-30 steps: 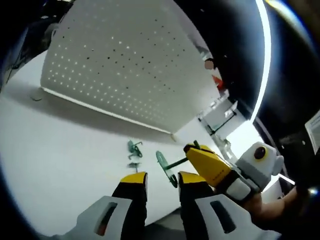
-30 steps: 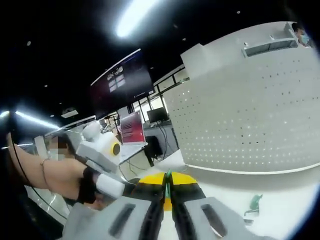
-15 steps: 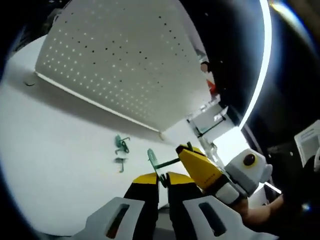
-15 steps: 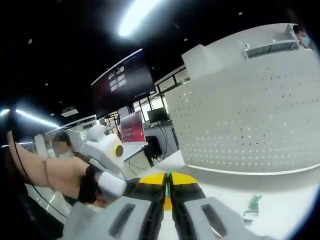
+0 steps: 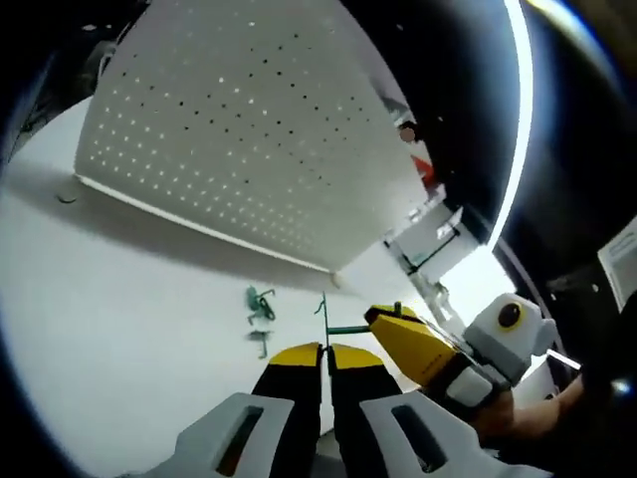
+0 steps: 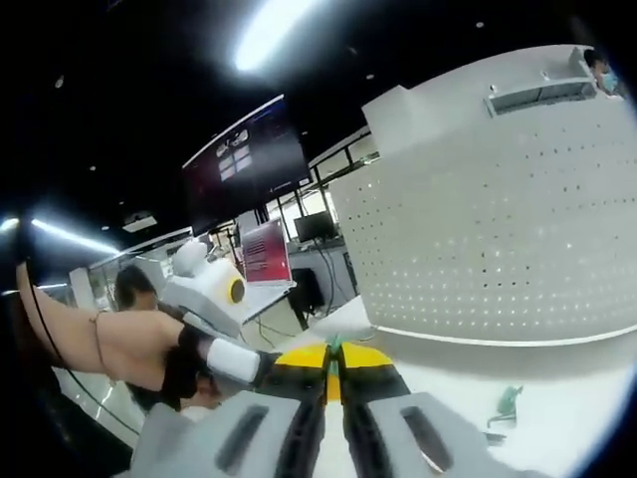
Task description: Insert the hook assembly into the mounting plate slot until the hook locks in place.
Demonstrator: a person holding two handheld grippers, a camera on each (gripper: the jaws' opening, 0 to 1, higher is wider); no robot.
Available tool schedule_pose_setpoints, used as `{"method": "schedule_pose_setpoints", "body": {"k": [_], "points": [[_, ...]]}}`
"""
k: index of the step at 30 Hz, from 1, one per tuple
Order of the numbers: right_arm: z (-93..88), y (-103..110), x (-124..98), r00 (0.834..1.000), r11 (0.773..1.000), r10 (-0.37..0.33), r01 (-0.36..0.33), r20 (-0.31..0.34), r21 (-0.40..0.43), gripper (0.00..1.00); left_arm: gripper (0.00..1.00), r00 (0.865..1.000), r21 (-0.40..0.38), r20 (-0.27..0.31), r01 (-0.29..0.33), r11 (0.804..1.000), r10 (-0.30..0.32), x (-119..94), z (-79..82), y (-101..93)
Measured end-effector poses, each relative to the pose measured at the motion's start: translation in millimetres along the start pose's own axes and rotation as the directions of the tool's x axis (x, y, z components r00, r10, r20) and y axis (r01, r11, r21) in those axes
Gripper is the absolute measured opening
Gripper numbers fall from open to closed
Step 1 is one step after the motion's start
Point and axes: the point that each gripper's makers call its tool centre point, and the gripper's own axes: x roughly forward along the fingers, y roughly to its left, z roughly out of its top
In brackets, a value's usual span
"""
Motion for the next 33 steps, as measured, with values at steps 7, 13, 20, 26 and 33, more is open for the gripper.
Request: {"method": "schedule_pose_setpoints", "body": {"k": [7, 13, 20, 26, 33], "points": [[25.4, 6, -1, 0.998, 0.99, 0.057, -0.058, 0.012, 0.125, 0.09, 0.01, 0.991, 0.114, 0.113, -0.079, 0.99, 0.066, -10, 24.3, 6.9], [36.3, 8, 0, 0.997, 0.978, 0.076, -0.076, 0.006, 0.196, 0.12, 0.01, 0.975, 0.264, 0.181, -0.174, 0.949, 0.129, -19, 45.8, 4.5], [35.4, 7, 7, 0.997, 0.972, 0.071, -0.069, -0.001, 0.224, 0.12, 0.01, 0.972, 0.517, 0.2, -0.214, 0.829, 0.126, -19, 55.2, -14.1], [35.5, 6, 11, 0.998, 0.968, 0.064, -0.062, -0.002, 0.243, 0.11, 0.01, 0.976, 0.544, 0.189, -0.195, 0.816, 0.107, -13, 50.9, -16.5], [31.2, 5, 12, 0.999, 0.967, 0.054, -0.051, -0.005, 0.249, 0.07, 0.01, 0.975, 0.581, 0.198, -0.198, 0.789, 0.1, -13, 50.8, -17.5]]}}
